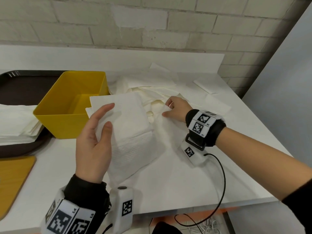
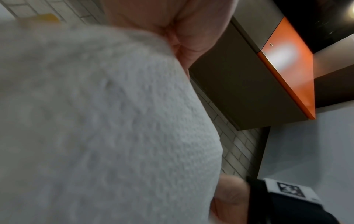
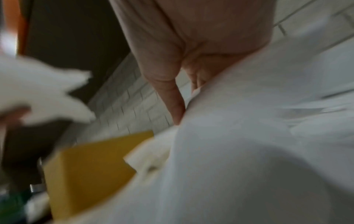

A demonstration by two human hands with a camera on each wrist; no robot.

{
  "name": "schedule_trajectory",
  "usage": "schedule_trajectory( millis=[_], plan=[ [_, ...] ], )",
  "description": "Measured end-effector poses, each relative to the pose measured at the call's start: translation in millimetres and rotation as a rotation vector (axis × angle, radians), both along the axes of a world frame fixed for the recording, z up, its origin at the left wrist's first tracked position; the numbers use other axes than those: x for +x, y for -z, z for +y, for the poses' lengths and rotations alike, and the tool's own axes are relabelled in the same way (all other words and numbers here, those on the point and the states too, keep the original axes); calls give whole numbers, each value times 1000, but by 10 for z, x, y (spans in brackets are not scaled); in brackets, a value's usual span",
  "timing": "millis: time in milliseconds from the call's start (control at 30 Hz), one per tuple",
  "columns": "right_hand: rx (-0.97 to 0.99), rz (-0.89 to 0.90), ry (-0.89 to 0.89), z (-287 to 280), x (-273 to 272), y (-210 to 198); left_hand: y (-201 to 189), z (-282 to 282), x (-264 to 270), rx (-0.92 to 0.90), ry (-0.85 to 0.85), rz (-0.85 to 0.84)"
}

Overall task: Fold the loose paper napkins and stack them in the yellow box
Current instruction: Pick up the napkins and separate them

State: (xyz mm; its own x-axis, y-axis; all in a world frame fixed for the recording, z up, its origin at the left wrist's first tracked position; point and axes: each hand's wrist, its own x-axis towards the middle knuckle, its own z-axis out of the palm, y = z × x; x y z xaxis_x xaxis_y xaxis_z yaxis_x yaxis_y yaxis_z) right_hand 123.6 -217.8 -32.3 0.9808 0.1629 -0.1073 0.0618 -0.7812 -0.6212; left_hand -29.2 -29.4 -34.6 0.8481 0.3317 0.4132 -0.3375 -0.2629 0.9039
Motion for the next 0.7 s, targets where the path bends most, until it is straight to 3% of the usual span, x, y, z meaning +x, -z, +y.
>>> schedule_trajectory(
  millis=[167,367,433,600,700],
  plan=[
    [455,-34,-125,-87,-180,-387,4,-8,1,-51,-11,39],
    [727,244,-467,-290,-369,-848,-12,-4,-13,-82,-9,43],
    [684,131,-517,-321,-433,-942,-11,2,-19,-85,-5,46],
    [421,-337,-387,-190,-531,-978,-7,8,-26,-87,2,67],
    [475,-391,-390,-130,-551,-955,-4,24,-23,-67,14,71]
  ],
)
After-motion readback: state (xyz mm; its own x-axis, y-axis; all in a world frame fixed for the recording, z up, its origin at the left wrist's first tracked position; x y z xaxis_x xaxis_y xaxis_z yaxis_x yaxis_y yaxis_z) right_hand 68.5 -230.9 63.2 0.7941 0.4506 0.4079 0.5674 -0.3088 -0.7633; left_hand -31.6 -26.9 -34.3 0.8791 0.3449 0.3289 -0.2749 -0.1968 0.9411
